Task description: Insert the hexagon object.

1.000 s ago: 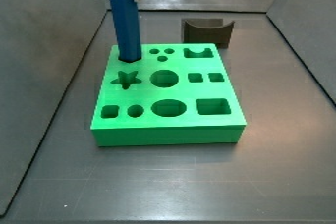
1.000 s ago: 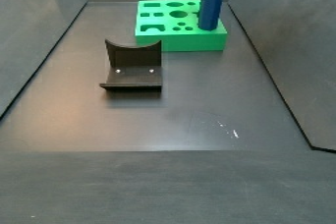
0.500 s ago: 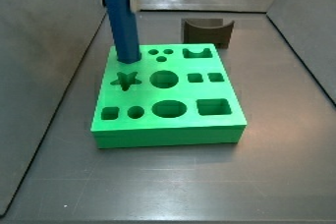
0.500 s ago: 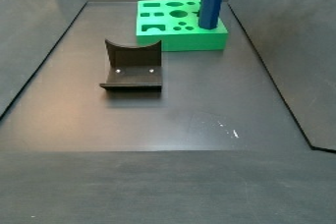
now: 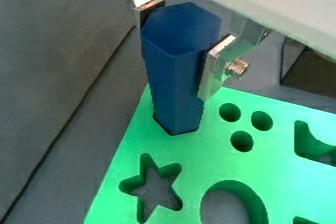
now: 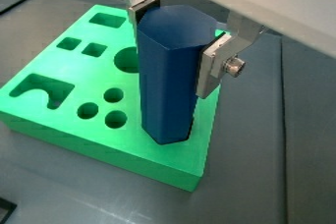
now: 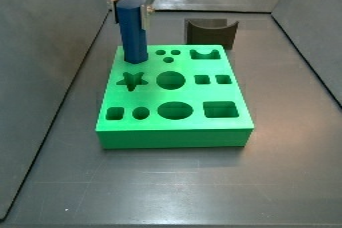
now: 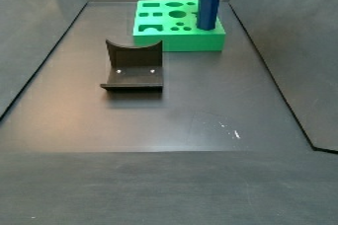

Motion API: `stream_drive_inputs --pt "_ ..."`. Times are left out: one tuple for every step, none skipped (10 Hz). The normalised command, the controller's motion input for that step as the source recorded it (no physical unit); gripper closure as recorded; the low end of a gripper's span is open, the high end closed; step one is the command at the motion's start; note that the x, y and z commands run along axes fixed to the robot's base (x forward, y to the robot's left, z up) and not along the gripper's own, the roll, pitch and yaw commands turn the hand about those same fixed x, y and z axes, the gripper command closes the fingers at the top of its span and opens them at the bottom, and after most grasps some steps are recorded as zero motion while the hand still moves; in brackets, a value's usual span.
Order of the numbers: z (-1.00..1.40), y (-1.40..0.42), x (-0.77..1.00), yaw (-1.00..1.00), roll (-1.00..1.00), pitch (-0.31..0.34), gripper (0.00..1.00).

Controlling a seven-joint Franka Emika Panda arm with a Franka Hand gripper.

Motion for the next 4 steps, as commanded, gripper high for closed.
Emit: stream_drive_inputs --pt "-0.34 0.12 0.12 0.00 -0.03 0.011 1.00" --pt "-0.38 0.00 0.00 -0.01 -0.10 0.000 1.00" --pt "-0.13 0.00 0.00 0.00 -0.08 0.000 1.00" --pt "0.00 0.00 0.00 0.00 0.00 0.000 1.00"
